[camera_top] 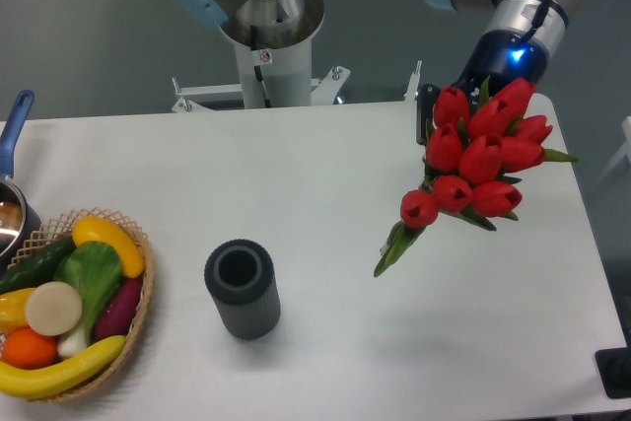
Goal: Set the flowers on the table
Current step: 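Carry the red tulip bunch in the gripper away from the arm base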
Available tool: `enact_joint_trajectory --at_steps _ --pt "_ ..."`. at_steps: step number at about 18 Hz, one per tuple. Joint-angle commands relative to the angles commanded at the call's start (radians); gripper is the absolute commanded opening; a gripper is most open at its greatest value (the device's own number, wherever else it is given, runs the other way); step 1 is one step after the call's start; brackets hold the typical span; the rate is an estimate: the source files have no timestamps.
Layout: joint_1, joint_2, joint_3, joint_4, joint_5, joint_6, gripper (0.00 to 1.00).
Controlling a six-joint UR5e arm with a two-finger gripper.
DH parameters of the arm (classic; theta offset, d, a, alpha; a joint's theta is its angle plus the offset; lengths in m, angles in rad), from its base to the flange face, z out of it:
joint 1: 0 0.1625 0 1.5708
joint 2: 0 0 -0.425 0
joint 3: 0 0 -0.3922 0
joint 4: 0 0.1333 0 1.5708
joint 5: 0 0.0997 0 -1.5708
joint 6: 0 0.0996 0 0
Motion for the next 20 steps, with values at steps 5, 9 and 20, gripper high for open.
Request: enact_joint_trajectory --at_steps 5,9,20 --pt "0.003 0.018 -0.029 0.000 0.006 0.029 0.37" --pt "0.011 0.029 -0.037 0.002 0.015 0.029 0.37" --pt "-0.083 0.080 -0.044 0.000 0.496 0.050 0.36"
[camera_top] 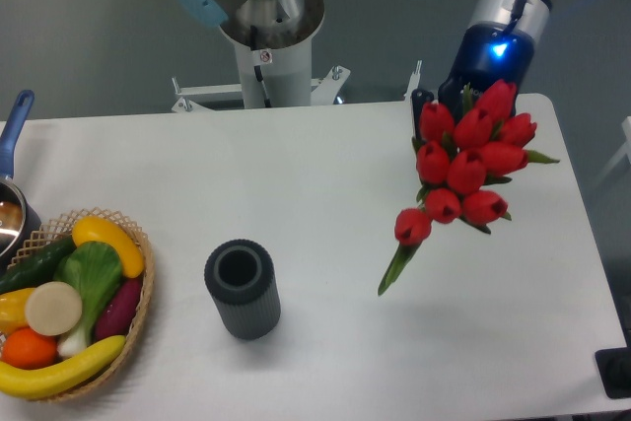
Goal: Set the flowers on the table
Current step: 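Carry the red tulip bunch in the gripper away from the arm base, then lower the held tulips onto the table surface beside the black vase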
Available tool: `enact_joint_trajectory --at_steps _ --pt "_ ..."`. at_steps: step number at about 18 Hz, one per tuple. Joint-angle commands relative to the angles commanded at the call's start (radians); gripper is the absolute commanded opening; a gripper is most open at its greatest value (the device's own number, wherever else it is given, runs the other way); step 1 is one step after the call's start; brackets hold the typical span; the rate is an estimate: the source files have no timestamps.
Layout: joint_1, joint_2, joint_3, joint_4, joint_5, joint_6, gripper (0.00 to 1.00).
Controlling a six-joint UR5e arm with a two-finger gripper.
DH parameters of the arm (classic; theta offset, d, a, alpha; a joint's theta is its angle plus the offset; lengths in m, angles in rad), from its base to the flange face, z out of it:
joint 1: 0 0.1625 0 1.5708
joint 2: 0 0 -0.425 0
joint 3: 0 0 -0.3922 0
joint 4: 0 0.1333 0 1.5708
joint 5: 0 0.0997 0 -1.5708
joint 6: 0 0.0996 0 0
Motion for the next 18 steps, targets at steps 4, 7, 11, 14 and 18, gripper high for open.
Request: enact_joint_trajectory --at_steps 4,7,11,14,18 --pt "-0.062 -0.009 -0.002 -0.002 0.154 0.037 0.36" --pt "-0.084 -0.011 -0.012 -0.003 0.235 0.075 0.35" --pt "-0.114 -0.025 -0.032 -0.005 0.356 0.140 0.35" --pt "-0.138 -0.046 -0.058 -0.005 0.479 0.204 0.35" --pt "-0.186 -0.109 -0.060 -0.006 0.660 0.244 0.35"
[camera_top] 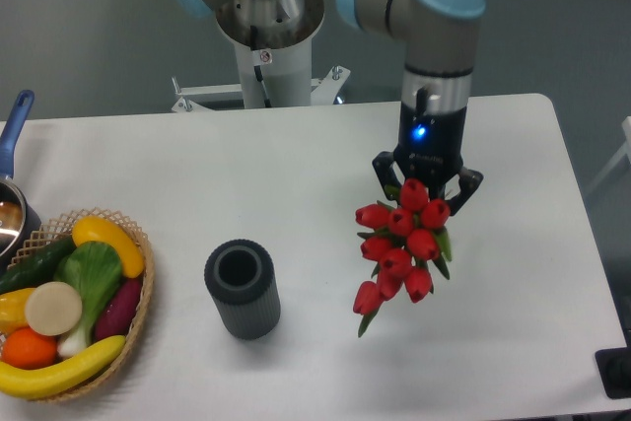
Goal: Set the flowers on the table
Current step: 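Lower the held tulips onto the table surface beside the black vase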
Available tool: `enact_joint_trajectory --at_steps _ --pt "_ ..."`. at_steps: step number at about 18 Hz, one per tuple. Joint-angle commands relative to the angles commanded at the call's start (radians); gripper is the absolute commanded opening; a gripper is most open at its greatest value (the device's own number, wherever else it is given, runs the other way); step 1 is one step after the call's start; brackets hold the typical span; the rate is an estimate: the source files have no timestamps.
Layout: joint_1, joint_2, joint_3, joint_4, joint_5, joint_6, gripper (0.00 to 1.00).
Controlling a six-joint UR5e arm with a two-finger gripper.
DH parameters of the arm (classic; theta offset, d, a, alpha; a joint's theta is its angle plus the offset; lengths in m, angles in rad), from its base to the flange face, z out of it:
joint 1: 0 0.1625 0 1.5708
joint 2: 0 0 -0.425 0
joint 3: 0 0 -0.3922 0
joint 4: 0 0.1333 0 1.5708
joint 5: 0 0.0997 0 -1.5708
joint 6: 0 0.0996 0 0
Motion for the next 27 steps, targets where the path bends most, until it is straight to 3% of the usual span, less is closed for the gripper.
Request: enact_joint_trajectory --at_steps 5,19,20,22,24,27 --pt "-0.046 -0.094 0.000 0.002 0.146 0.035 0.33" --pt "-0.083 -0.227 0.015 0.005 0.148 0.037 0.35" --pt "-0.084 -0.233 0.015 0.006 0.148 0.035 0.39" --pt "-0.084 -0.233 0.020 0.006 0.148 0.037 0.62" --pt "-0.084 -0.236 0.029 0.006 0.146 0.035 0.95" --pt "-0.083 -0.233 0.032 0.006 0.145 0.028 1.00"
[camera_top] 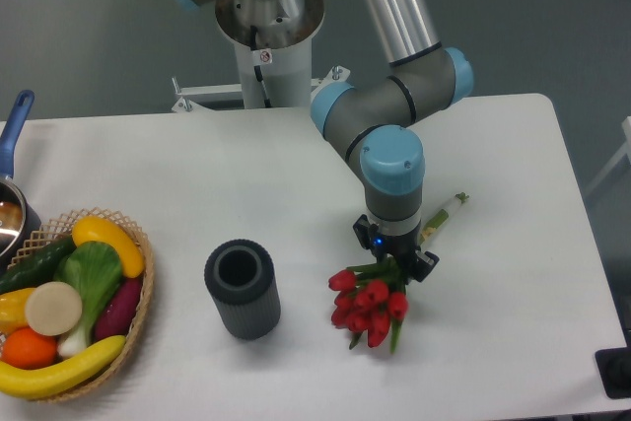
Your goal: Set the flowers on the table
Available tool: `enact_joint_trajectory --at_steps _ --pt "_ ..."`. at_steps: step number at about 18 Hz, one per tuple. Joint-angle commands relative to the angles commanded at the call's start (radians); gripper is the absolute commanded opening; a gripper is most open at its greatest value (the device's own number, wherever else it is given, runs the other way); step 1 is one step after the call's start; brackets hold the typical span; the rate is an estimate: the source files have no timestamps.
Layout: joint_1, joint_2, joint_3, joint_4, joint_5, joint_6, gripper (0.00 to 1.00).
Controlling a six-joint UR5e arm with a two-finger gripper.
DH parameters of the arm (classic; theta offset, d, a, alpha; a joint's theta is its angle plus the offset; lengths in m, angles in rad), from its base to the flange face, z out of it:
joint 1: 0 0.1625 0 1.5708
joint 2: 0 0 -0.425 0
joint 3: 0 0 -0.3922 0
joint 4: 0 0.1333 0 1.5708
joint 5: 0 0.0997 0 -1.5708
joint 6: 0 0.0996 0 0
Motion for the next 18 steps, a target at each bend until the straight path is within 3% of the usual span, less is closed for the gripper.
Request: enact_joint_trajectory --at_steps 4,8,11,14,18 --pt "0.000 0.014 0.000 0.000 0.000 0.003 1.00" --pt "-0.002 0.092 -0.002 0.000 -0.005 0.005 1.00" --pt "0.000 0.161 0.035 -0.002 -0.006 0.005 1.00" --pt "0.002 0.173 0.069 -0.014 -0.006 0.005 1.00" --pt "0.011 0.224 0.098 -0.119 -0.014 0.017 1.00"
